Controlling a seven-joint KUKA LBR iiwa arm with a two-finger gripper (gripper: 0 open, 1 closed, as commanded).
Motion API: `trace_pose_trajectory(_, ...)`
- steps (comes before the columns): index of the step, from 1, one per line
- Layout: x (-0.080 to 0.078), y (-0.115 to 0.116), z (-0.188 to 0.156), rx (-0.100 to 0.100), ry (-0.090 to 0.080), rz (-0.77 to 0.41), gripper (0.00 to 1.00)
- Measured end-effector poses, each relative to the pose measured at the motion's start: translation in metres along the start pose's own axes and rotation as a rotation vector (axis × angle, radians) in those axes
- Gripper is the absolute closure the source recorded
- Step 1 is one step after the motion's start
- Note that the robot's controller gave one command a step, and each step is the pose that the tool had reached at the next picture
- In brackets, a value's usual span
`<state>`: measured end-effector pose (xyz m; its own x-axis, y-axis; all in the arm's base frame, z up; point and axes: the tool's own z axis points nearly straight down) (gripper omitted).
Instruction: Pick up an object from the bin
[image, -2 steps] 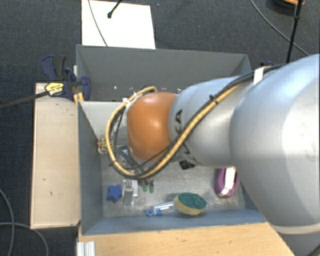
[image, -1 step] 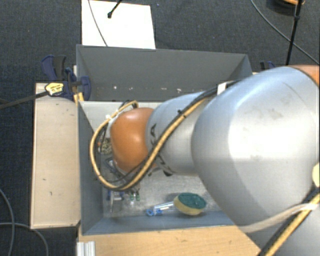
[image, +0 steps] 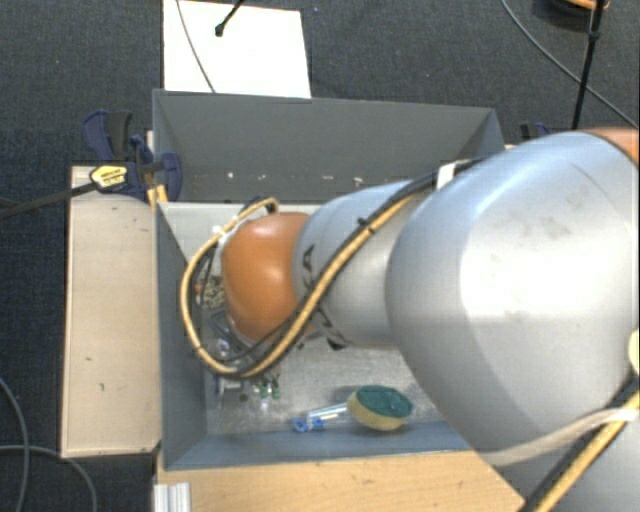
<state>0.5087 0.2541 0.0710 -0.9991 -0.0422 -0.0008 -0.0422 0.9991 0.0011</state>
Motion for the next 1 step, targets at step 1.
trace_pose_trajectory(1, -0.0197, 0.0006, -0.0713, -0.003, -0.009, 0.005, 1.0)
